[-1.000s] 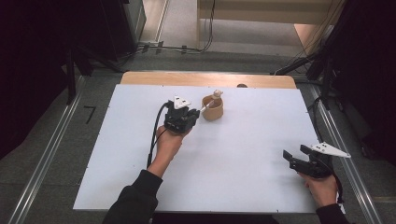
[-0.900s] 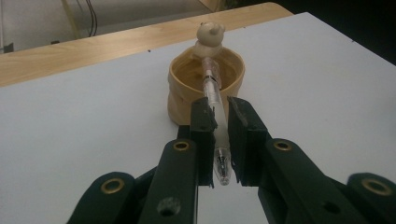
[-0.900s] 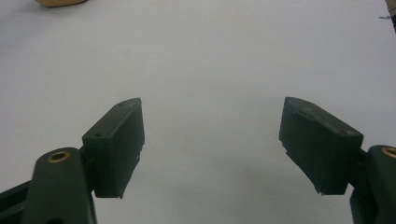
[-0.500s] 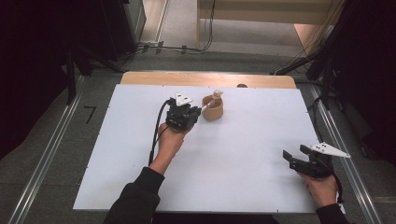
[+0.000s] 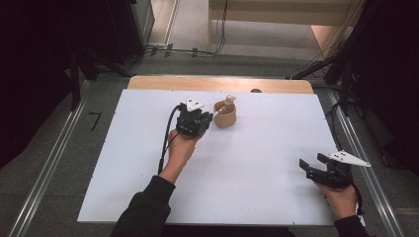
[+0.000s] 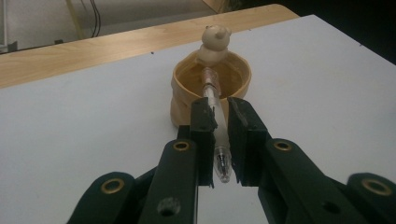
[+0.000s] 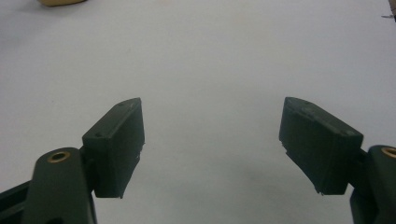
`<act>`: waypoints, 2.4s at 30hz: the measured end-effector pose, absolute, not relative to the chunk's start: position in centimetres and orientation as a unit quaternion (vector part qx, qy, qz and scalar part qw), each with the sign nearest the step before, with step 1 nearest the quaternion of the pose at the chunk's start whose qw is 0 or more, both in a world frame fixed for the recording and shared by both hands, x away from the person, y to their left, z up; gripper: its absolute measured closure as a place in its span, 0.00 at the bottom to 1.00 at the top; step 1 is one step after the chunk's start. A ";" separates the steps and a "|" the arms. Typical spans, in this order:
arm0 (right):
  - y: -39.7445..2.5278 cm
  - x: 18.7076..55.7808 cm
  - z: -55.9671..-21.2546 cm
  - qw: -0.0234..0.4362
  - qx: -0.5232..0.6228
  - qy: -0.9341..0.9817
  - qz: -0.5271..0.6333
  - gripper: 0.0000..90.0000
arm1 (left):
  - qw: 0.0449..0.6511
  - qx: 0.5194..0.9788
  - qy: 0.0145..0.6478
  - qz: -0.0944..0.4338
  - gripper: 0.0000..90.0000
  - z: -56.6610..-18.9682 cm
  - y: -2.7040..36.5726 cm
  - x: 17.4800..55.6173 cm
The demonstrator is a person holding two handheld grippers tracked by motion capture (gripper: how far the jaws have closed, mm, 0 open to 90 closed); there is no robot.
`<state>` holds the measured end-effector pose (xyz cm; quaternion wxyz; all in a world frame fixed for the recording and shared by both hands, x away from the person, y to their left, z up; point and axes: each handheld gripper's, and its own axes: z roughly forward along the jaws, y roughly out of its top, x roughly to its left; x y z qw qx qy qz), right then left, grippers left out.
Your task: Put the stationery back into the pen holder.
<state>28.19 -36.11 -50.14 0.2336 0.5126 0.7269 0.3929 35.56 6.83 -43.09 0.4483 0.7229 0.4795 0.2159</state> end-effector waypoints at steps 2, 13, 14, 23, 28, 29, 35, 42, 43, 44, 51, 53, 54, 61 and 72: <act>-36.1 28.2 -50.2 0.233 0.513 0.727 0.393 0.23 | 0.449 0.723 0.479 0.217 0.90 -43.1 6.8 35.6; -36.1 28.2 -50.2 0.233 0.512 0.727 0.393 0.23 | 0.451 0.721 0.479 0.218 0.90 -43.1 6.5 35.9; -36.1 28.2 -50.2 0.233 0.511 0.728 0.393 0.23 | 0.452 0.720 0.480 0.217 0.90 -43.1 6.4 35.9; -36.1 28.2 -50.2 0.234 0.512 0.727 0.393 0.23 | 0.452 0.721 0.476 0.221 0.90 -42.6 6.1 36.1; -36.1 28.2 -50.2 0.233 0.512 0.728 0.393 0.23 | 0.451 0.721 0.477 0.221 0.90 -42.6 6.2 36.2; -36.1 28.2 -50.2 0.233 0.511 0.728 0.393 0.23 | 0.450 0.722 0.477 0.221 0.90 -42.6 6.2 36.2; -36.0 28.2 -50.2 0.233 0.511 0.729 0.393 0.23 | 0.451 0.722 0.476 0.221 0.90 -42.5 6.0 36.3; -36.1 28.2 -50.2 0.233 0.511 0.728 0.392 0.23 | 0.451 0.721 0.477 0.222 0.90 -42.5 6.0 36.4; -36.1 28.2 -50.2 0.233 0.511 0.728 0.393 0.23 | 0.452 0.721 0.477 0.222 0.90 -42.5 6.0 36.4; -36.1 28.2 -50.2 0.232 0.512 0.728 0.392 0.23 | 0.452 0.720 0.477 0.221 0.90 -42.5 6.0 36.4; -36.0 28.2 -50.2 0.233 0.510 0.729 0.392 0.23 | 0.451 0.721 0.477 0.223 0.90 -42.4 5.9 36.6; -36.0 28.2 -50.2 0.233 0.511 0.729 0.392 0.23 | 0.451 0.721 0.476 0.225 0.90 -42.4 5.8 36.6; -36.0 28.2 -50.2 0.232 0.511 0.729 0.392 0.23 | 0.451 0.720 0.477 0.224 0.90 -42.4 5.8 36.6; -36.0 28.2 -50.2 0.232 0.509 0.731 0.391 0.23 | 0.455 0.715 0.480 0.225 0.91 -42.6 5.6 36.9; -36.0 28.2 -50.2 0.232 0.507 0.732 0.391 0.23 | 0.458 0.709 0.489 0.222 0.91 -43.1 5.5 37.6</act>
